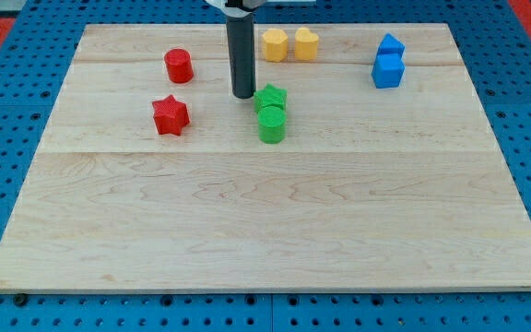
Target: Move the red circle to the top of the red star
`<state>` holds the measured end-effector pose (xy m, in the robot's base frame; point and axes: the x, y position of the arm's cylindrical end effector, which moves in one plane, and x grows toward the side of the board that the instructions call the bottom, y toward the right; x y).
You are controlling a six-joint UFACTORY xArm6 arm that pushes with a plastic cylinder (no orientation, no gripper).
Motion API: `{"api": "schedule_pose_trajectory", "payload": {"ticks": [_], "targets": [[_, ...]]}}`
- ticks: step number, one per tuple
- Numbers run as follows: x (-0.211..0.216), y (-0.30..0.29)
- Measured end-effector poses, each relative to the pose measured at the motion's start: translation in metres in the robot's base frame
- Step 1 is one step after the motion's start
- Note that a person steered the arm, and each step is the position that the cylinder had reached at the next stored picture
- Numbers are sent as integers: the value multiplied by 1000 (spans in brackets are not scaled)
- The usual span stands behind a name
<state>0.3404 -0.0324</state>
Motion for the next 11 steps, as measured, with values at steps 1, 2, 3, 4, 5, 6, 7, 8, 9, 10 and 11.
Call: {"api": "schedule_pose_trajectory", "payload": {"ticks": [1, 2, 3, 4, 5, 6, 7, 8, 9, 10, 11], "targets": [[0, -9], [-8, -31], [-44, -41], [-62, -63], [-84, -72], [-72, -97], [-51, -99], [-44, -99], [-46, -100], [-48, -100], [-48, -100]]}}
